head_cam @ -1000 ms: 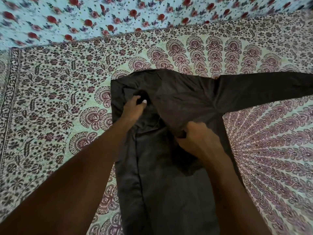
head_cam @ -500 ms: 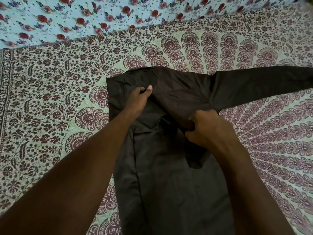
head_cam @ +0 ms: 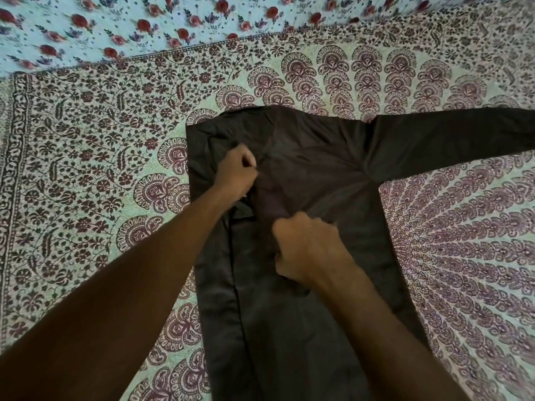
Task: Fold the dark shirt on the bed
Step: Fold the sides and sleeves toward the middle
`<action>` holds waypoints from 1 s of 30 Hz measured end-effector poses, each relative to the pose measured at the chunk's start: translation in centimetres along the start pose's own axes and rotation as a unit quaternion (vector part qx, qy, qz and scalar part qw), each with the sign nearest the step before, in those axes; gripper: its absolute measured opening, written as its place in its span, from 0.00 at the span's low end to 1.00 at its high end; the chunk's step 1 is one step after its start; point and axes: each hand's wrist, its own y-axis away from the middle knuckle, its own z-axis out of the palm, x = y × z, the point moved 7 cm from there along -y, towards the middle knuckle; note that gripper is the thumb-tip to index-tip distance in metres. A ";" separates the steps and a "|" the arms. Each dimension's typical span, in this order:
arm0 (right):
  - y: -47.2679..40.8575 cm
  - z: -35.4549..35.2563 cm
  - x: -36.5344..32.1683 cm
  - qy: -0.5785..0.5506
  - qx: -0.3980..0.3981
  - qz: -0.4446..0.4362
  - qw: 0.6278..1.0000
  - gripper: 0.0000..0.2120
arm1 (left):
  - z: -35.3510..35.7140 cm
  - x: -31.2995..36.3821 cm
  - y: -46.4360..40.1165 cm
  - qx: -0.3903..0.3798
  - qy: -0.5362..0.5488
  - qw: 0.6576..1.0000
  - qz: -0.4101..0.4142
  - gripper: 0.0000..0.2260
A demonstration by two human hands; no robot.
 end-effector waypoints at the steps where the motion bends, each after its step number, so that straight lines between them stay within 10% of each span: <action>1: 0.0 0.8 -0.4 -0.012 -0.020 -0.003 1.000 0.16 | -0.5 -0.5 0.3 0.010 -0.008 1.000 -0.006 0.13; 11: 1.7 7.4 -1.5 0.044 -0.078 0.014 0.996 0.16 | -2.1 -6.2 3.7 -0.069 0.137 0.982 -0.112 0.36; 17: 3.6 8.9 -3.6 0.024 -0.065 -0.005 0.998 0.13 | -2.9 -7.8 6.2 0.016 0.075 0.995 -0.064 0.19; 25: 4.7 12.4 -5.2 -0.180 -0.143 0.000 0.973 0.23 | -2.0 -10.4 13.2 -0.070 0.051 0.992 -0.092 0.16; 30: 5.4 10.6 -0.2 -0.189 0.074 0.129 0.971 0.15 | -1.5 -12.5 17.2 -0.082 0.103 0.983 -0.130 0.11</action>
